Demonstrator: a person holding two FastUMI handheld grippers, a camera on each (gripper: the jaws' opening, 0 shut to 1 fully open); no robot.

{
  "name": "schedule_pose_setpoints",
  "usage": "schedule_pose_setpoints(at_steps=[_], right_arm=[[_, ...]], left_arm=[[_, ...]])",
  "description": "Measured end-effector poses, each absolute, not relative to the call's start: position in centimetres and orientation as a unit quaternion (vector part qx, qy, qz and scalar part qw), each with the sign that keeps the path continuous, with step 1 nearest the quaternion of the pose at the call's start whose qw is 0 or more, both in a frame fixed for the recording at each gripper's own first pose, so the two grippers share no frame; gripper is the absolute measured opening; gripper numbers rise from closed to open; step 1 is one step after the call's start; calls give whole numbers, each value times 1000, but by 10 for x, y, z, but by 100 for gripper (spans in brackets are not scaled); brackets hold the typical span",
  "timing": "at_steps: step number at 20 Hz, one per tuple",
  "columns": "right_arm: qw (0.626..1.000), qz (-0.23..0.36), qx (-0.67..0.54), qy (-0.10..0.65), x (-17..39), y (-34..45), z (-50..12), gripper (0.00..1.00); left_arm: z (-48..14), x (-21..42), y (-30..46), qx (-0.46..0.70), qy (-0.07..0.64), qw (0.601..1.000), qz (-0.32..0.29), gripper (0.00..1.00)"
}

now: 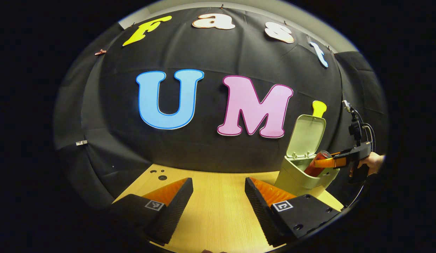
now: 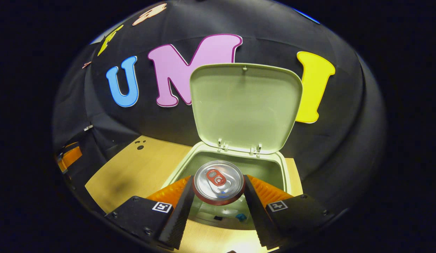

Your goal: Press the lid of the desktop garbage bin to open it, pick up the crumpled paper on the desktop and throw it into the bin, then pick up the pop can on the desktop and drop it into the bin, and finally close the garbage bin lid.

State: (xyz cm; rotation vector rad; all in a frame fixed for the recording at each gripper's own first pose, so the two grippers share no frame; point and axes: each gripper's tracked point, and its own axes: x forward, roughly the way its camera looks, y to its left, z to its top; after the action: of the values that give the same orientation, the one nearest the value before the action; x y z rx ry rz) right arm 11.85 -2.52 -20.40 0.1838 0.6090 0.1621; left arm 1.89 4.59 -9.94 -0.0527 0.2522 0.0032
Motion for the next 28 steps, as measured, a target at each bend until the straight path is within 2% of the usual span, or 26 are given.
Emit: schedule_pose_setpoints(at_steps=[11,14,18,22,28], right_arm=[[938,79,92,324,120,-23,-224,84],[938,78,92,324,119,-22,-224,93],[941,75,95,316,116,-23,-216,96],[951,71,97,286,111,-23,-188,96],[976,48,88,195,122,-39,-110,96]], left_arm=[[-103,24,48,-28,129,991,2,96],[-104,25,48,-29,129,991,3,95],[-102,24,47,-28,128,991,0,96],[-102,21,47,-30,125,992,-3,96],[-100,18,45,-33,122,992,-9,96]])
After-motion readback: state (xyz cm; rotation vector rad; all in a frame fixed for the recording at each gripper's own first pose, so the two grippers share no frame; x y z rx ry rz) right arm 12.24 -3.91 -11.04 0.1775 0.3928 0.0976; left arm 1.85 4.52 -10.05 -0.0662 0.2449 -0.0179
